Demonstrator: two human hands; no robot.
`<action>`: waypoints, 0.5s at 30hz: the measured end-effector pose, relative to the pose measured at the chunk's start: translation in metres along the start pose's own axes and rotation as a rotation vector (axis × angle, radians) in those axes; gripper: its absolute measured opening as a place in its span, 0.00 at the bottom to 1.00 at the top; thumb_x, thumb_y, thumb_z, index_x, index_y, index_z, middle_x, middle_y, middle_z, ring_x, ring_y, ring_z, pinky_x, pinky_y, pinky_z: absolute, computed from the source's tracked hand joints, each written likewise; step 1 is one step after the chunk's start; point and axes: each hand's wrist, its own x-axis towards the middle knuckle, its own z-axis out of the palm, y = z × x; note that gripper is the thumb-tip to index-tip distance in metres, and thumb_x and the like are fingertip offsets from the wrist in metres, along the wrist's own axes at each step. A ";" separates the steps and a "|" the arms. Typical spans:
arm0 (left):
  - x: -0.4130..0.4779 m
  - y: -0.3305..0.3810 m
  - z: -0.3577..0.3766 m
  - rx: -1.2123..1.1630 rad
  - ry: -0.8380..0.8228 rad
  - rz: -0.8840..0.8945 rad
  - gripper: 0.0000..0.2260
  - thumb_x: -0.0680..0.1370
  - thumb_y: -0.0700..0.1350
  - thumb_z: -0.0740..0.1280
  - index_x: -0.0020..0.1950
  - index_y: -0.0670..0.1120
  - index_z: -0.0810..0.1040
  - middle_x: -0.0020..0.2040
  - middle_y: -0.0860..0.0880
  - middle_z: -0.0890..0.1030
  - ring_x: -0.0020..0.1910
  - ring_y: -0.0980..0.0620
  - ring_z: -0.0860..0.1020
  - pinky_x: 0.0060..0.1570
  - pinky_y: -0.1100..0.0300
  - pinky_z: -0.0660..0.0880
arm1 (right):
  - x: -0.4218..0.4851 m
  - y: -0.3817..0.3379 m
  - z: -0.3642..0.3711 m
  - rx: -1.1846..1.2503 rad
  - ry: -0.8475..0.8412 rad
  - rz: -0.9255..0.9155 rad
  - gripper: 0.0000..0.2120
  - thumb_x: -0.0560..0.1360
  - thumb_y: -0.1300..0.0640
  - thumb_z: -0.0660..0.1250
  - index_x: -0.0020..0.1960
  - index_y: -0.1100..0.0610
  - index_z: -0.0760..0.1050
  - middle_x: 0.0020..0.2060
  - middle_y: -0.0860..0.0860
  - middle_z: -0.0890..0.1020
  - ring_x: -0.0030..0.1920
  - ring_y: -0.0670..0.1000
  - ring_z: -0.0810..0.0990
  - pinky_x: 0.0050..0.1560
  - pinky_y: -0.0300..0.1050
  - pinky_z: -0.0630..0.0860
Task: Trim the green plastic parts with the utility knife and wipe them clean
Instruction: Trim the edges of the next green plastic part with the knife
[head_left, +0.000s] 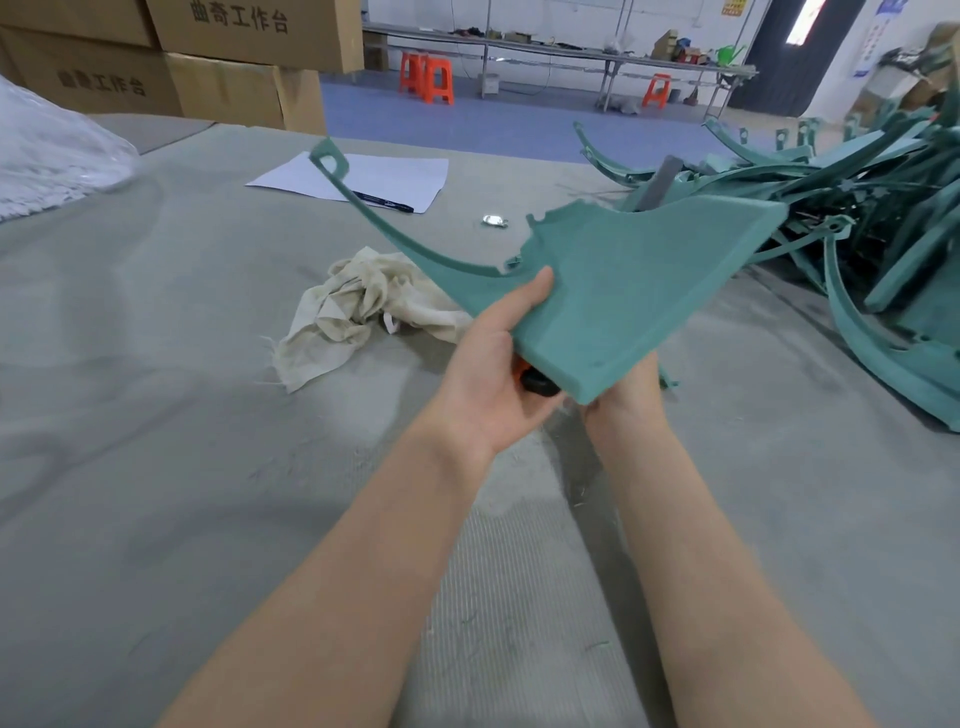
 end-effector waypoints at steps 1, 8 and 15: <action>0.001 -0.007 0.003 -0.002 -0.004 -0.003 0.14 0.72 0.46 0.68 0.56 0.44 0.80 0.52 0.46 0.84 0.48 0.48 0.83 0.49 0.55 0.80 | -0.002 0.002 0.000 0.005 0.020 -0.030 0.15 0.81 0.63 0.57 0.68 0.59 0.67 0.47 0.47 0.82 0.54 0.53 0.81 0.47 0.40 0.77; 0.000 -0.008 0.003 0.147 0.032 -0.022 0.10 0.76 0.48 0.68 0.55 0.47 0.82 0.53 0.49 0.84 0.48 0.52 0.83 0.50 0.56 0.80 | -0.011 -0.007 -0.020 -0.005 -0.023 0.024 0.19 0.83 0.65 0.47 0.74 0.66 0.59 0.72 0.63 0.66 0.72 0.60 0.66 0.56 0.40 0.72; -0.002 0.009 -0.005 0.260 -0.032 -0.050 0.14 0.69 0.48 0.70 0.53 0.46 0.82 0.51 0.48 0.85 0.48 0.51 0.84 0.49 0.56 0.81 | -0.012 -0.004 -0.025 -0.103 -0.081 -0.102 0.14 0.81 0.67 0.55 0.64 0.60 0.68 0.65 0.58 0.73 0.69 0.61 0.70 0.65 0.51 0.72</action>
